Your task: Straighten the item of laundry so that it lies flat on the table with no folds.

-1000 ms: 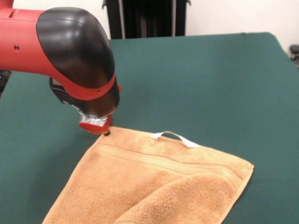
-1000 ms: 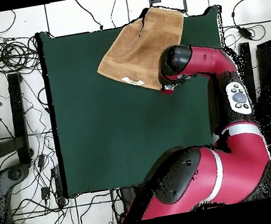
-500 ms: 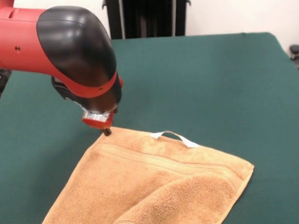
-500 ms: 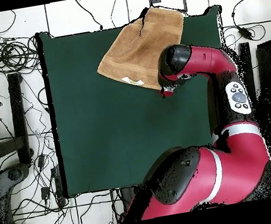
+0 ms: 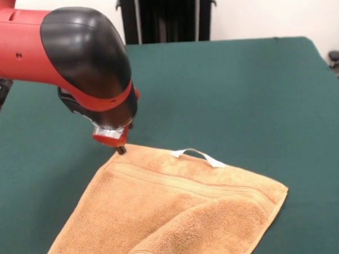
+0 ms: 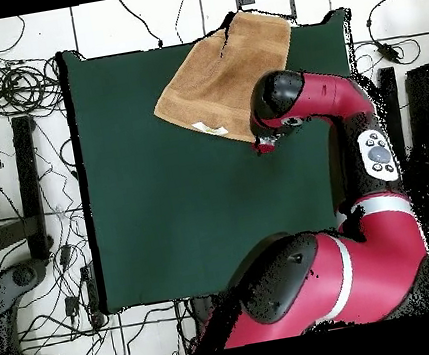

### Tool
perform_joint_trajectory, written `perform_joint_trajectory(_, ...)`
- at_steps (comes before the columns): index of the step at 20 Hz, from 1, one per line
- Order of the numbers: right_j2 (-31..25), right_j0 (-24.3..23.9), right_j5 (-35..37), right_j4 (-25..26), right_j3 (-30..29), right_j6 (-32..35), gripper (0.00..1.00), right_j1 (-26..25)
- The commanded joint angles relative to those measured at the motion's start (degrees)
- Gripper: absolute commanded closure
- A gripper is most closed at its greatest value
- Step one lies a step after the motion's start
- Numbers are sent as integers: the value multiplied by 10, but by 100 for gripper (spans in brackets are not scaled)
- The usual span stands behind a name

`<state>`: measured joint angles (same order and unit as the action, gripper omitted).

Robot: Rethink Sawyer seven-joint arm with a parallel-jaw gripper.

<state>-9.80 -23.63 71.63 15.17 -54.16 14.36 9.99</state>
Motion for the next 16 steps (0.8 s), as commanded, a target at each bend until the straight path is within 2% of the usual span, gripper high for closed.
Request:
perform_joint_trajectory(1,-48,17,-125,2,-45,91,0,-26)
perform_joint_trajectory(8,-60,12,-204,13,-35,88,0,-44)
perform_joint_trajectory(13,-65,6,-206,16,-38,68,0,-54)
perform_joint_trajectory(14,-58,8,-201,21,-34,70,100,-55)
perform_joint_trajectory(16,-62,3,-224,24,-45,67,100,-53)
